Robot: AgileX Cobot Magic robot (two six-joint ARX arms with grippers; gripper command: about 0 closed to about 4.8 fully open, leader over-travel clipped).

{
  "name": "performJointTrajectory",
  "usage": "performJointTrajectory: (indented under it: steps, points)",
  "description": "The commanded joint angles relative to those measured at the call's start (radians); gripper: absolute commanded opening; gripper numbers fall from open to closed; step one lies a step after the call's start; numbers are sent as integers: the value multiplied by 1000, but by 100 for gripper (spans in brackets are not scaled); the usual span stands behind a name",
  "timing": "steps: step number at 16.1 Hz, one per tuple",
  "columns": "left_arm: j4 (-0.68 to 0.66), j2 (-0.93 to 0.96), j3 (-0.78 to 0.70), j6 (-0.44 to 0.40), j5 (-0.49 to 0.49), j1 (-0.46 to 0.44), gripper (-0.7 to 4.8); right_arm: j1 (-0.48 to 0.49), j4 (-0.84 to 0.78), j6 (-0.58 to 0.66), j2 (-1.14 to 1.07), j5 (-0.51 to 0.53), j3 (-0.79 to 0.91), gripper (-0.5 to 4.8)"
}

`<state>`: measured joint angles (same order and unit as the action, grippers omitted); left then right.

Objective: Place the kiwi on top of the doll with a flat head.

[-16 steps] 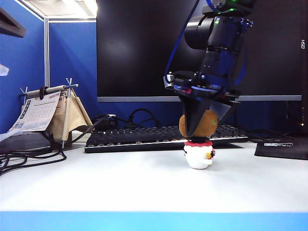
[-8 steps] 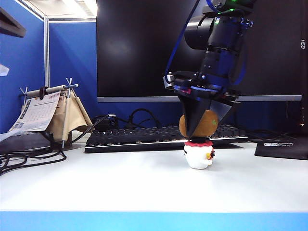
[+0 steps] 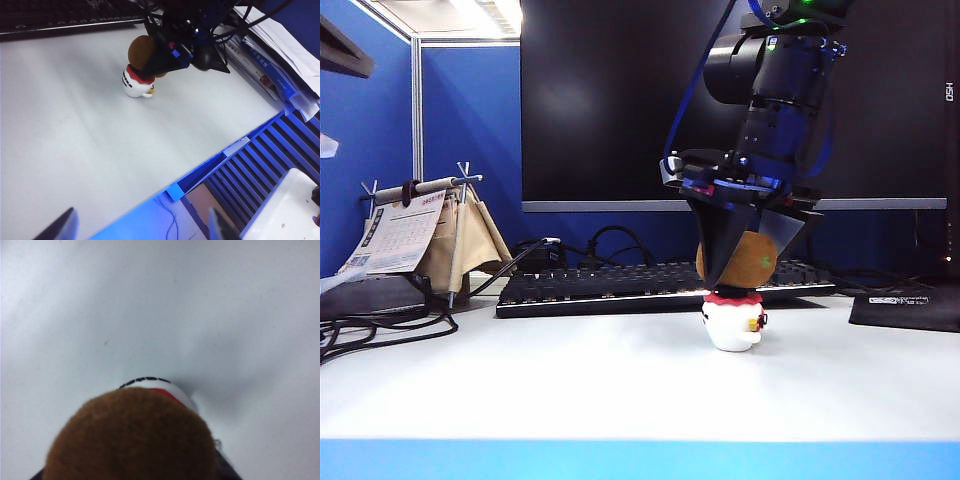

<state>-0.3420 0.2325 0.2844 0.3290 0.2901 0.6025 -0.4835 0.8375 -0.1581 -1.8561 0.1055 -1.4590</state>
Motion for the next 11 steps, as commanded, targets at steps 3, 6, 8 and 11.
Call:
performJointTrajectory:
  steps: [3, 6, 8, 11]
  points:
    - [6, 2, 3, -7, -47, -1, 341, 2, -57, -2, 87, -14, -3, 339]
    - [7, 2, 3, -8, -95, 0, 341, 3, -72, -3, 187, -86, -4, 339]
    - [9, 2, 3, -7, -125, 0, 340, 9, -74, -2, 256, -87, -3, 337]
    - [9, 2, 3, -4, -220, 0, 162, 23, -110, 64, 397, -86, 12, 322]
